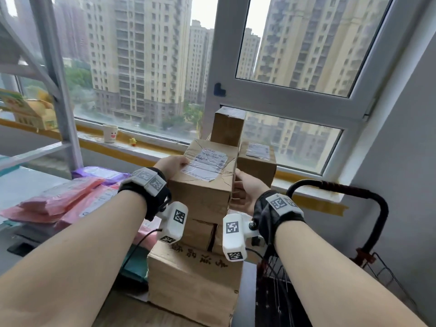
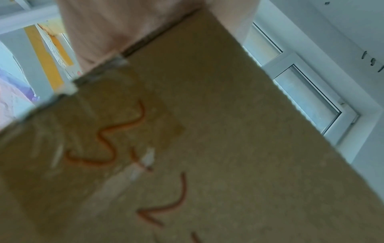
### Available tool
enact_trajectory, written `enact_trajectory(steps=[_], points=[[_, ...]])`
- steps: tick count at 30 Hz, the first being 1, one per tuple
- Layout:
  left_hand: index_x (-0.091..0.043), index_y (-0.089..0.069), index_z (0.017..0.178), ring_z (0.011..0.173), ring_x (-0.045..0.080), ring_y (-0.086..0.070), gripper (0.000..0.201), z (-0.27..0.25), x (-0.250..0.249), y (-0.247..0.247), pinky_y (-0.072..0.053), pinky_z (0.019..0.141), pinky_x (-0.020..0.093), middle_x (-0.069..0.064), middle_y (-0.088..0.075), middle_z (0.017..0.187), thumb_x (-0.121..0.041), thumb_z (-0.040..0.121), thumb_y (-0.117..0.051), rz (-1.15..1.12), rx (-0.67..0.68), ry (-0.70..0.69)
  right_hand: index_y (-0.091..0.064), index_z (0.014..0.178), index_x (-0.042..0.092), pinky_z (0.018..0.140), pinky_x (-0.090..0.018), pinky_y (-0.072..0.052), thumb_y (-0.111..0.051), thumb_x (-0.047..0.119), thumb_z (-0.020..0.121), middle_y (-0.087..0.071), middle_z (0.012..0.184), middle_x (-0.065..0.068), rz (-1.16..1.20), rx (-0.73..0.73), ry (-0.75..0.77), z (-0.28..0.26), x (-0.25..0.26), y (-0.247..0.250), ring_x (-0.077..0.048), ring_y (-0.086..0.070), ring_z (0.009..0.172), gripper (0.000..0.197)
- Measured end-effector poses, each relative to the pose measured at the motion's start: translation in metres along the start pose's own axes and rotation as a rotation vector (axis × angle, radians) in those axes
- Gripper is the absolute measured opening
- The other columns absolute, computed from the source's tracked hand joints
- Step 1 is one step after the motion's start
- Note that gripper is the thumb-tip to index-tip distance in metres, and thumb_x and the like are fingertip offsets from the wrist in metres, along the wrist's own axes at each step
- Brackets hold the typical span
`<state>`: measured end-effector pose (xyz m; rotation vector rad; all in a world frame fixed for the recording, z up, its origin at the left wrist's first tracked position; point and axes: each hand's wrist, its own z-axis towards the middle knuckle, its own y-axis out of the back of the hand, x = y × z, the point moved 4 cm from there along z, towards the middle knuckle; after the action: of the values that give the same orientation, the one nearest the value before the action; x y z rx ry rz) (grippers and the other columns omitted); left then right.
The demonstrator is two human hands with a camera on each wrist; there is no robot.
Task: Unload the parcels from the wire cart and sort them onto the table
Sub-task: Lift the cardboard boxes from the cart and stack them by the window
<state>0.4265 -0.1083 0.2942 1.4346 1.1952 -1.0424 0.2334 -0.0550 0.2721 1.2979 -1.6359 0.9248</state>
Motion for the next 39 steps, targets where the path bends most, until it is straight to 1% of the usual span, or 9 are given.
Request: enact_trajectory(steps=[6, 12, 15, 17, 22, 25, 27, 31, 39], points=[[-0.006, -0.054, 0.08, 0.06, 0.018, -0.051, 0.019, 0.018, 0.005, -0.003, -0.042, 0.062, 0.025, 0.006, -0.055, 0.072, -0.017, 0.094, -0.048, -0.005, 0.137, 0.065, -0.058, 0.095, 0.012, 0.062, -0.034, -0.052, -0.053, 0.047, 0.092, -0.062, 0.097, -0.015, -0.02, -0.088, -0.015, 0.005, -0.006, -0.005, -0.026, -0.06, 0.077, 0.035], [-0.004, -0.055, 0.09, 0.062, 0.02, -0.054, 0.019, 0.027, 0.009, -0.003, -0.043, 0.061, 0.028, 0.009, -0.058, 0.076, -0.02, 0.094, -0.046, -0.018, 0.184, 0.103, -0.06, 0.099, 0.014, 0.06, -0.029, -0.052, -0.055, 0.045, 0.09, -0.064, 0.095, -0.012, 0.018, -0.125, -0.005, 0.004, -0.008, -0.007, -0.023, -0.06, 0.073, 0.033], [-0.003, -0.054, 0.114, 0.074, 0.025, -0.059, 0.035, 0.024, 0.008, -0.002, -0.048, 0.07, 0.032, 0.013, -0.062, 0.095, -0.031, 0.094, -0.046, -0.067, 0.213, 0.114, -0.061, 0.109, 0.013, 0.056, -0.028, -0.05, -0.055, 0.042, 0.091, -0.063, 0.098, -0.012, 0.049, -0.121, 0.01, 0.003, -0.009, -0.009, -0.023, -0.059, 0.072, 0.035], [-0.005, -0.048, 0.131, 0.11, 0.031, -0.057, 0.051, 0.021, 0.004, -0.002, -0.043, 0.099, 0.042, 0.017, -0.055, 0.128, -0.039, 0.093, -0.047, -0.086, 0.236, 0.089, -0.061, 0.117, 0.011, 0.054, -0.027, -0.05, -0.055, 0.043, 0.091, -0.063, 0.105, -0.014, 0.045, -0.123, 0.016, 0.002, -0.009, -0.01, -0.023, -0.06, 0.074, 0.041], [-0.01, -0.042, 0.137, 0.129, 0.028, -0.042, 0.056, 0.005, -0.023, 0.001, -0.031, 0.105, 0.039, 0.011, -0.046, 0.138, -0.041, 0.092, -0.052, -0.033, 0.149, -0.055, -0.051, 0.127, 0.01, 0.063, -0.033, -0.053, -0.051, 0.042, 0.094, -0.057, 0.109, -0.014, -0.027, -0.209, 0.048, -0.007, 0.0, 0.005, -0.032, -0.062, 0.103, 0.045], [-0.004, -0.045, 0.134, 0.12, 0.022, -0.047, 0.047, -0.003, -0.049, 0.0, -0.035, 0.095, 0.031, 0.013, -0.049, 0.136, -0.03, 0.096, -0.049, 0.056, 0.094, -0.217, -0.043, 0.137, 0.013, 0.096, -0.042, -0.05, -0.043, 0.033, 0.099, -0.057, 0.119, -0.022, -0.067, -0.213, 0.073, -0.02, 0.011, 0.023, -0.039, -0.036, 0.135, 0.043], [-0.006, -0.05, 0.13, 0.108, 0.016, -0.049, 0.042, -0.012, -0.065, -0.006, -0.038, 0.091, 0.028, 0.009, -0.053, 0.132, -0.028, 0.095, -0.051, 0.14, 0.052, -0.342, -0.046, 0.134, 0.014, 0.103, -0.039, -0.043, -0.043, 0.028, 0.1, -0.048, 0.138, -0.023, -0.133, -0.24, 0.09, -0.031, 0.019, 0.035, -0.038, -0.039, 0.134, 0.037], [-0.017, -0.046, 0.135, 0.119, 0.015, -0.049, 0.047, -0.037, -0.083, -0.038, -0.04, 0.1, 0.032, 0.002, -0.051, 0.135, -0.023, 0.09, -0.057, 0.279, 0.086, -0.505, -0.051, 0.132, 0.01, 0.083, -0.035, -0.042, -0.052, 0.019, 0.094, -0.054, 0.107, -0.006, -0.348, -0.327, 0.184, -0.045, 0.027, 0.063, -0.022, -0.054, 0.096, 0.038], [-0.025, -0.042, 0.137, 0.117, 0.017, -0.05, 0.052, -0.096, -0.08, -0.148, -0.042, 0.092, 0.026, 0.001, -0.045, 0.14, -0.024, 0.087, -0.054, 0.645, 0.267, -0.789, -0.055, 0.129, 0.011, 0.087, -0.033, -0.042, -0.055, 0.014, 0.092, -0.05, 0.108, -0.002, -0.666, -0.466, 0.157, -0.097, 0.002, 0.135, -0.016, -0.047, 0.099, 0.037]])
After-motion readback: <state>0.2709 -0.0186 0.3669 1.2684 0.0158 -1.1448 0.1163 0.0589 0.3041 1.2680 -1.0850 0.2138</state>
